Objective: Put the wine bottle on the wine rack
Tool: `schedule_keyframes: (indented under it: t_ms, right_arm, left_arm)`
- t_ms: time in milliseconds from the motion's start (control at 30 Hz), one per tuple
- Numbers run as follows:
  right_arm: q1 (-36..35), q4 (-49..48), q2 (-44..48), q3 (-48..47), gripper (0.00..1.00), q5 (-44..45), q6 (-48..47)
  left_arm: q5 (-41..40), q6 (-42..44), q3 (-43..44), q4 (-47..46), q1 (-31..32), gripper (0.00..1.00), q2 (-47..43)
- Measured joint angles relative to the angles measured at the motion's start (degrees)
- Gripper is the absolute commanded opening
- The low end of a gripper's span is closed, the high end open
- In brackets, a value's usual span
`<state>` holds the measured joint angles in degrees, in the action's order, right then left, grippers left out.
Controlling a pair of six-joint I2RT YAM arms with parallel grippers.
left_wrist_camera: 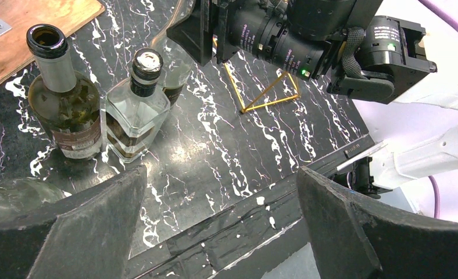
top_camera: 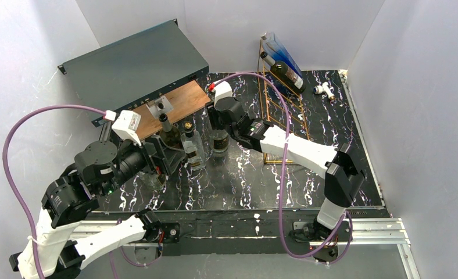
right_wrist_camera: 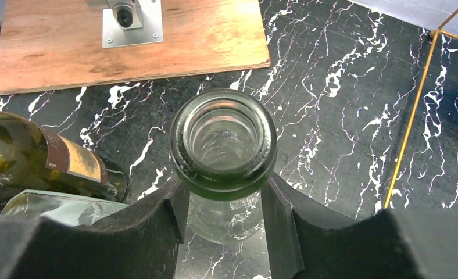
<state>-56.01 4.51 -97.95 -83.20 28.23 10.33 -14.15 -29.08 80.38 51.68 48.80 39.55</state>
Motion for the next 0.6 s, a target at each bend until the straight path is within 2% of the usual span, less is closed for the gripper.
schedule_keyframes:
  t_ms: [367, 500, 600]
  right_arm:
    - [-0.3, 3.2, -2.2, -2.9, 0.67, 2.6, 4.6]
    - [-0.3, 4.6, -3.7, -3.7, 0.68, 2.7, 4.9]
    - [-0.3, 4.8, -4.3, -3.7, 0.63, 2.8, 4.8]
  left_arm:
    - [0.2, 0.1, 0.0, 0.0, 0.0, 0.99, 0.9]
    - [0.5, 0.1, 0.0, 0.0, 0.0, 0.99, 0.9]
    - [0.7, 0.1, 0.0, 0.0, 0.0, 0.99, 0.9]
